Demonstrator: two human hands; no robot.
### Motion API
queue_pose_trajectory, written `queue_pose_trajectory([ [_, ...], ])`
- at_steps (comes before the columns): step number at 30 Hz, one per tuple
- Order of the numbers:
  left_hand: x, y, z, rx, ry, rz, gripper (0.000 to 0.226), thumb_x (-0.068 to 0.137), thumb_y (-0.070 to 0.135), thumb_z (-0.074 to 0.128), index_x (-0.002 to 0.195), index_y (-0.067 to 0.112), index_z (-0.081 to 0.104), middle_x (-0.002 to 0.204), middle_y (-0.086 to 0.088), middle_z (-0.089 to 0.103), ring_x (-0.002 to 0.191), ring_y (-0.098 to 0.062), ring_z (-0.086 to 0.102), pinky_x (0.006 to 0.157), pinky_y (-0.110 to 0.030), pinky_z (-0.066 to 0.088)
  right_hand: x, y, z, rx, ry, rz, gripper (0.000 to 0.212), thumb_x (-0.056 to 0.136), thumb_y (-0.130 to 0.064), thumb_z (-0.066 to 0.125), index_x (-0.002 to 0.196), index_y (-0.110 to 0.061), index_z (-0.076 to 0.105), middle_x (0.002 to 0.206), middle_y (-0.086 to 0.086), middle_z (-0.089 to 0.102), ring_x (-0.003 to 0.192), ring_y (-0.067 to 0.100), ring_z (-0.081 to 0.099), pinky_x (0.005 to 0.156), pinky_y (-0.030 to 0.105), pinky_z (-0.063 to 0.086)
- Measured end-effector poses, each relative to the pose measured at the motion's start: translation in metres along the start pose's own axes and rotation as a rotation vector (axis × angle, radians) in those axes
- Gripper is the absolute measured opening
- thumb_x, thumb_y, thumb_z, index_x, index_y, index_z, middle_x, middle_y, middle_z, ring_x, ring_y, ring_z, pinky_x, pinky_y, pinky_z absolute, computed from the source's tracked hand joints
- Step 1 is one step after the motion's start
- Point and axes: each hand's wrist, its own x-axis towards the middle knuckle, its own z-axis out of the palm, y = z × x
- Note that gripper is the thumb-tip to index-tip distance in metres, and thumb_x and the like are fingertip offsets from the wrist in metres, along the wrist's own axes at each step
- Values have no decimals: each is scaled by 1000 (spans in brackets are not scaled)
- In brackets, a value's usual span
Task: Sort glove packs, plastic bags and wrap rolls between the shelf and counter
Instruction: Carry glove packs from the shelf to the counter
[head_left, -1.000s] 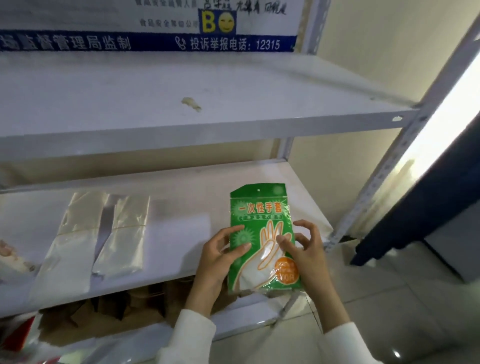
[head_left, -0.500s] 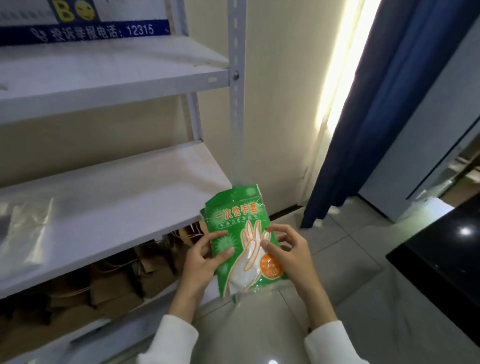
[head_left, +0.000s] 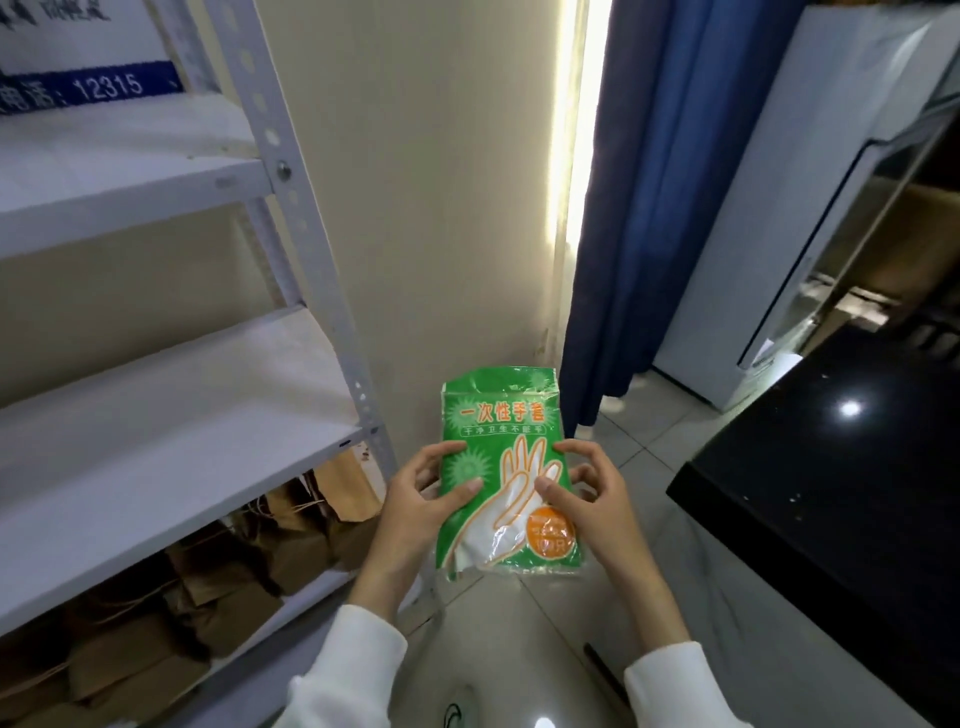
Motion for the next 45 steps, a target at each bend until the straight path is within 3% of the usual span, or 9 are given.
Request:
queue_pose_trajectory([
  [7, 82, -8, 36, -27, -80, 13, 45, 79, 8, 88, 115, 29, 73, 117, 6, 77, 109, -17, 74, 83, -30, 62, 64, 0, -31, 3, 126, -34, 42, 81, -32, 88, 118, -36, 67, 90, -6, 76, 80, 23, 79, 61, 32, 62],
  [14, 214, -4, 61, -76, -142, -3, 44, 80, 4, 86, 116, 25, 73, 121, -1, 76, 111, -23, 74, 83, -33, 63, 177, -15, -38, -27, 223, -61, 37, 86, -27, 86, 115, -39, 67, 95, -5, 78, 80, 19, 79, 61, 31, 63],
  [19, 308, 8, 82, -56, -208, 12, 45, 80, 9, 88, 118, 27, 72, 122, 3, 75, 112, -21, 74, 82, -35, 64, 261, -30, -52, -29, 291, -60, 38, 85, -32, 86, 116, -41, 67, 99, 9, 72, 83, 28, 79, 66, 44, 66],
  [23, 367, 12, 111, -40, -266, -1, 43, 82, 5, 86, 118, 23, 71, 123, -3, 75, 114, -26, 73, 89, -44, 63, 315, -32, -71, 2, 376, -58, 22, 94, -31, 76, 111, -43, 69, 88, 1, 72, 76, 20, 78, 59, 32, 62],
  [26, 406, 13, 139, -28, -318, -36, 42, 82, 8, 86, 118, 24, 71, 123, -5, 75, 113, -27, 73, 89, -46, 63, 348, -33, -95, 11, 438, -46, 18, 96, -33, 72, 111, -42, 69, 93, -7, 76, 77, 22, 79, 60, 35, 62],
  [31, 474, 8, 205, -26, -409, -57, 45, 79, 12, 88, 120, 22, 71, 123, -7, 75, 110, -29, 74, 88, -43, 63, 399, -37, -149, -14, 563, -79, 21, 95, -27, 75, 107, -44, 70, 96, 8, 72, 74, 15, 75, 61, 34, 62],
  [35, 531, 0, 271, 28, -484, -82, 43, 80, 12, 88, 118, 24, 71, 119, -3, 76, 107, -29, 75, 82, -41, 64, 439, -40, -203, -11, 639, -90, 27, 91, -21, 79, 108, -41, 70, 100, 20, 67, 82, 25, 68, 73, 46, 61],
  [39, 586, -5, 347, 113, -586, -54, 39, 84, 5, 83, 115, 25, 71, 118, -8, 76, 109, -30, 74, 87, -43, 62, 474, -47, -267, -37, 715, -77, 32, 88, -25, 82, 107, -48, 69, 104, 13, 67, 87, 22, 69, 73, 44, 62],
  [45, 643, -8, 464, 236, -756, 3, 40, 82, -2, 82, 116, 15, 70, 114, -3, 75, 107, -19, 73, 88, -33, 61, 510, -61, -354, -15, 875, -80, 35, 85, -21, 85, 108, -42, 70, 98, -18, 74, 83, 2, 73, 62, 23, 59],
])
